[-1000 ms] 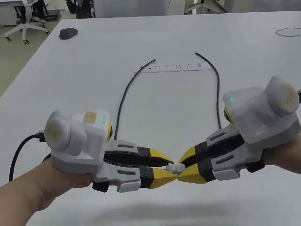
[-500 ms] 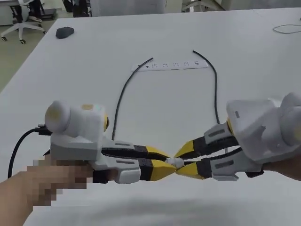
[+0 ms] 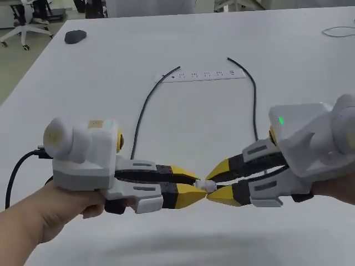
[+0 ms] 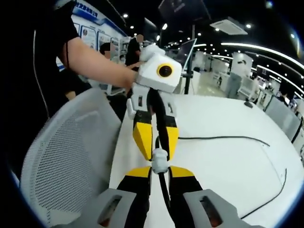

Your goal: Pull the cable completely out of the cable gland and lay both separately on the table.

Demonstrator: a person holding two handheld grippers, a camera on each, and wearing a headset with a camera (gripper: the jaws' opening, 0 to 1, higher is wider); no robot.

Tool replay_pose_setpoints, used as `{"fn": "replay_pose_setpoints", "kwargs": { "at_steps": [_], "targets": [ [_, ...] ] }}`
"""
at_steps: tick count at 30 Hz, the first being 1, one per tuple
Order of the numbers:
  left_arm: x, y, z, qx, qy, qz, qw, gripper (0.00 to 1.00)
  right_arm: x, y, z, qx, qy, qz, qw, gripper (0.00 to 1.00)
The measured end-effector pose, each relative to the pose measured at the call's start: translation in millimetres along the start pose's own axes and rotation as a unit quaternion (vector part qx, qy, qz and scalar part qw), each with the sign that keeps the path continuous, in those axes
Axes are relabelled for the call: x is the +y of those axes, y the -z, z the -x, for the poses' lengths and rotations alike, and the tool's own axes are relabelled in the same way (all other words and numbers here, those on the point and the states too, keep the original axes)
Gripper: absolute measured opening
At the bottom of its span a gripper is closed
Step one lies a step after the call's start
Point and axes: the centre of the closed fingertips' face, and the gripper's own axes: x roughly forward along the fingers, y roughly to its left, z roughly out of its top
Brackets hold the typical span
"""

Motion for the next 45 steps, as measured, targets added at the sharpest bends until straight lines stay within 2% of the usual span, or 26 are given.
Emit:
{"fn": "replay_pose_setpoints", "kwargs": {
  "at_steps": [1,2,4,6,7,10,12,14,16,18,20,22,24,27,29,33,34,36,38,39,40,45],
  "targets": [
    [0.4,-0.5,0.5,0.0,-0.001,-0.002,1.0,0.15,1.7,2.4,-0.2,0.002,-0.006,-0.009,0.9999,0.11],
    [1.6,-2.9,1.6,-0.005,-0.003,-0.011,0.9999,0.15,5.2,4.9,-0.5,0.006,-0.016,-0.034,0.9993,0.15],
    [2.2,-2.9,2.3,-0.002,-0.002,-0.031,0.9995,0.15,8.8,4.6,-1.7,-0.005,-0.029,-0.073,0.9969,0.21],
    [-1.3,-1.5,2.2,0.003,0.006,-0.053,0.9986,0.15,7.8,2.4,-0.8,-0.016,-0.031,-0.103,0.9941,0.18],
    [-2.0,-1.4,2.1,0.004,0.005,-0.052,0.9986,0.15,6.6,0.5,-0.3,-0.024,-0.031,-0.112,0.9929,0.17],
    [-0.9,-1.8,2.4,0.005,0.003,-0.064,0.9979,0.15,4.4,-7.3,3.5,-0.053,-0.045,-0.159,0.9849,0.13],
    [0.5,-2.5,3.5,0.004,0.002,-0.067,0.9977,0.15,3.2,-10.3,5.5,-0.061,-0.051,-0.169,0.9825,0.14],
    [0.5,-3.1,4.3,0.004,0.002,-0.076,0.9971,0.15,1.8,-13.7,6.1,-0.07,-0.052,-0.179,0.98,0.19],
    [-0.9,-3.9,4.9,0.004,0.007,-0.085,0.9963,0.15,4.7,-14.6,6.2,-0.067,-0.065,-0.198,0.9757,0.17],
    [-0.7,-4.6,5.6,0.005,0.006,-0.1,0.995,0.15,5.4,-15.2,5.7,-0.067,-0.066,-0.194,0.9765,0.16],
    [-3.0,-5.5,5.9,0.003,0.008,-0.102,0.9948,0.15,8.5,-14.9,5.6,-0.063,-0.073,-0.197,0.9756,0.11],
    [-3.9,-5.5,5.9,0.006,0.008,-0.114,0.9934,0.15,9.3,-15.3,5.1,-0.062,-0.074,-0.196,0.976,0.1],
    [-5.3,-5.1,5.7,0.007,0.01,-0.114,0.9934,0.15,9.8,-15.0,5.0,-0.059,-0.074,-0.198,0.9756,0.09],
    [-6.1,-4.9,5.8,0.008,0.01,-0.118,0.993,0.15,12.1,-15.7,5.1,-0.057,-0.075,-0.191,0.9772,0.08],
    [-5.8,-5.3,5.5,0.007,0.009,-0.114,0.9934,0.15,11.5,-15.8,5.8,-0.055,-0.065,-0.164,0.9827,0.08],
    [-3.5,-6.6,4.6,0.004,0.007,-0.097,0.9953,0.15,11.1,-16.4,7.2,-0.053,-0.05,-0.139,0.9876,0.08],
    [-2.3,-7.0,4.1,0.004,0.005,-0.085,0.9963,0.15,8.2,-16.3,7.6,-0.053,-0.038,-0.114,0.9913,0.08],
    [-1.3,-7.5,4.1,0.003,0.005,-0.078,0.9969,0.15,8.7,-16.8,8.4,-0.051,-0.027,-0.082,0.995,0.08],
    [-0.5,-8.9,4.7,0.001,0.003,-0.058,0.9983,0.15,8.2,-18.7,9.1,-0.048,-0.011,-0.03,0.9984,0.07],
    [-0.1,-9.9,5.6,-0.002,0.004,-0.052,0.9986,0.15,8.3,-19.9,9.5,-0.046,-0.002,-0.004,0.9989,0.07],
    [-0.2,-10.1,5.7,-0.003,0.003,-0.048,0.9989,0.15,8.3,-20.2,9.6,-0.045,0.001,0.006,0.999,0.07],
    [-1.7,-9.7,5.3,-0.002,0.003,-0.043,0.9991,0.15,10.0,-18.8,8.2,-0.038,0.007,0.039,0.9985,0.07]
  ]
}}
